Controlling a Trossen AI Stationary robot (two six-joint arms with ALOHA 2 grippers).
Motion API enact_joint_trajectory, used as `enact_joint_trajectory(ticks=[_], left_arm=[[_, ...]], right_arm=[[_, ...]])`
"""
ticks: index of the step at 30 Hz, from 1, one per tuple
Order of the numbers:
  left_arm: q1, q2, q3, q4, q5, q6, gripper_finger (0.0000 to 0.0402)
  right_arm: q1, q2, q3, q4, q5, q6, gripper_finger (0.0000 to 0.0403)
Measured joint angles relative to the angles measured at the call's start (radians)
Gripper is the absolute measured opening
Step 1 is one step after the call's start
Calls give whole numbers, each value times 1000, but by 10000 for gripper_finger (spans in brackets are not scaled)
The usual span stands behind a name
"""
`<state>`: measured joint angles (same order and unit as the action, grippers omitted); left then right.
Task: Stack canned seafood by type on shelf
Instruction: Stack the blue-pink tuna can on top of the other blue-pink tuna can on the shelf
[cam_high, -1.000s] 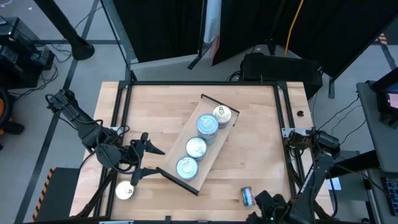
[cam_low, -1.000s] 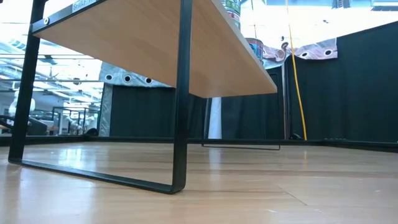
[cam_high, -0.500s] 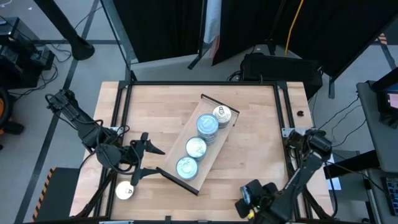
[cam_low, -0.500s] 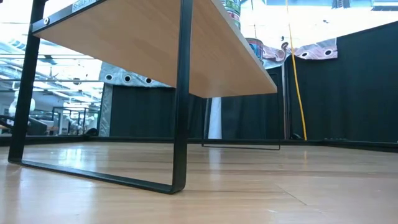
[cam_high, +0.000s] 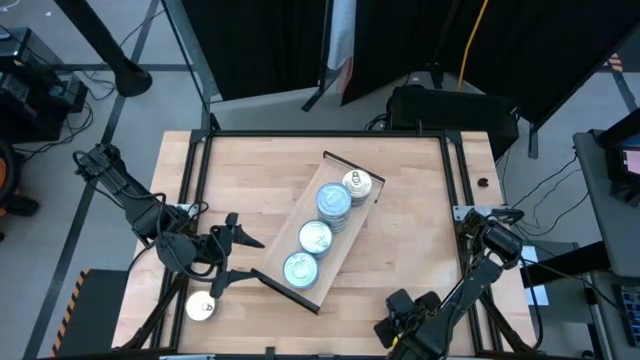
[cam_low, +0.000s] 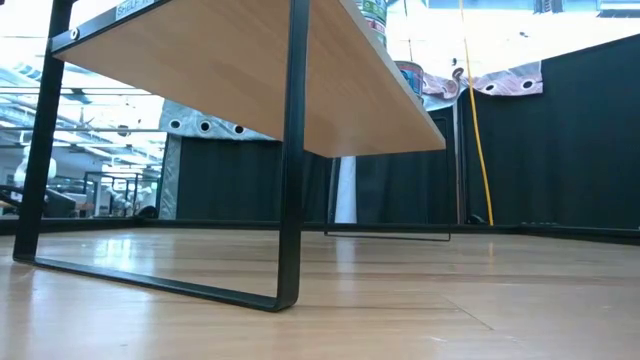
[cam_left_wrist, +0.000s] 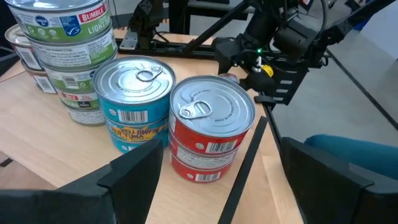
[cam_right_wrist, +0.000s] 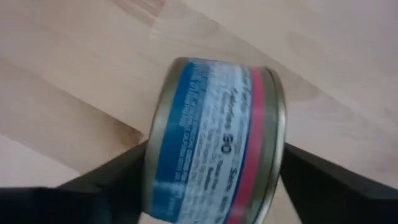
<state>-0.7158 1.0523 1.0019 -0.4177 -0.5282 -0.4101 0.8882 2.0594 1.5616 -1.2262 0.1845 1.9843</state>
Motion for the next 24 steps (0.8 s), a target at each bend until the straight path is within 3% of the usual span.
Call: enact_joint_trajectory(ticks=[6, 8, 12, 15, 18, 21, 24], left_arm=[[0, 0, 0, -46, -33, -33, 322], [0, 0, 0, -53, -35, -45, 322], [0, 0, 0, -69, -39, -80, 322], [0, 0, 0, -146, -42, -148, 322], [0, 0, 0, -248, -55, -252, 322], [0, 0, 0, -331, -70, -356, 322], [-10, 6, 0, -380, -87, -419, 322]], right_arm=[[-6, 0, 0, -30, -7, -66, 191], [-11, 0, 0, -36, -6, -119, 165], [-35, -2, 1, -81, -1, -238, 166], [-60, -2, 55, -218, 36, -328, 166], [-88, -11, 150, -363, 168, -440, 166], [-119, -70, 180, -328, 368, -665, 171], [-164, -141, 198, -347, 501, -848, 183]])
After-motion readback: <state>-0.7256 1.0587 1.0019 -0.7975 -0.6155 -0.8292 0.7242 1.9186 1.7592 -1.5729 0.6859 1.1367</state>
